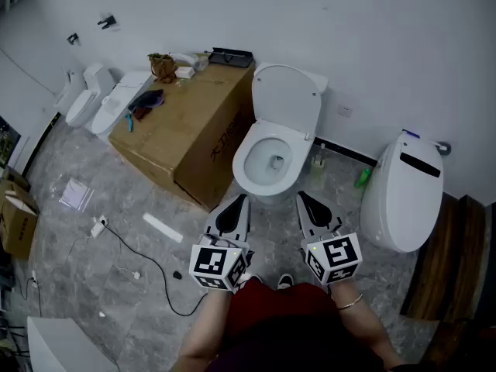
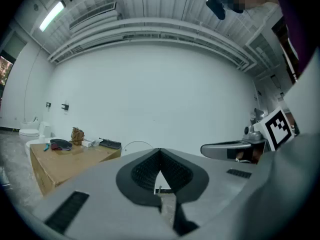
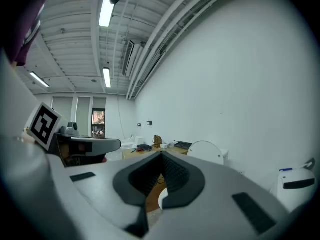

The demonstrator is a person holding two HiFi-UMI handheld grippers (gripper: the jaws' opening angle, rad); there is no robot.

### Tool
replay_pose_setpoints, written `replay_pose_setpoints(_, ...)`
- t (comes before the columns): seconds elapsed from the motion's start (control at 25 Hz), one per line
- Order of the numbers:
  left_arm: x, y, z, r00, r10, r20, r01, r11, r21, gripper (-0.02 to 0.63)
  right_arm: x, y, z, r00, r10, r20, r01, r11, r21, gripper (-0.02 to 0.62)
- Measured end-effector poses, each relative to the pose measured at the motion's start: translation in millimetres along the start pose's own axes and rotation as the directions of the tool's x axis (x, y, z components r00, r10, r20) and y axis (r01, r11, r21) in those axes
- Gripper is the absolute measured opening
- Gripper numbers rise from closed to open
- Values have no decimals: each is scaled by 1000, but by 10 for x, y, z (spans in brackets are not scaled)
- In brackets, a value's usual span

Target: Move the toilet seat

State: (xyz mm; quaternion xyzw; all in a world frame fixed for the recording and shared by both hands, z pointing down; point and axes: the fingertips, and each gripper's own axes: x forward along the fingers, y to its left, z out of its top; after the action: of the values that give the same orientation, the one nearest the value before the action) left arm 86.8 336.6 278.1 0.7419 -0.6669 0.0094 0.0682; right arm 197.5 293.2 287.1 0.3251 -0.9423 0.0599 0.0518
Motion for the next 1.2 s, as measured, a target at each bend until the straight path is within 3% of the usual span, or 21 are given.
replay_pose_setpoints(0.24,-18,11,-97,999,26,-36,-27,1000,-13,26,-38,-73,-95,1000,18,-15,-17,998,59,15)
replay_pose_setpoints(0.72,59,295,-295,991,92,-102,-97,994,-45,28,32,-417,-451,995,-39,-97,56,983,174,17)
replay_pose_setpoints(1.04,524,828,-413,992,85,-94,-93,992,-82,28,625,-642,-593,986,-87,-140,114,974,197,17)
replay_pose_setpoints(1.2,899,1246,-527,988,77,-130,-90,992,-94,28,1095,-788,-718,975,-107,-193,151,960,234,17)
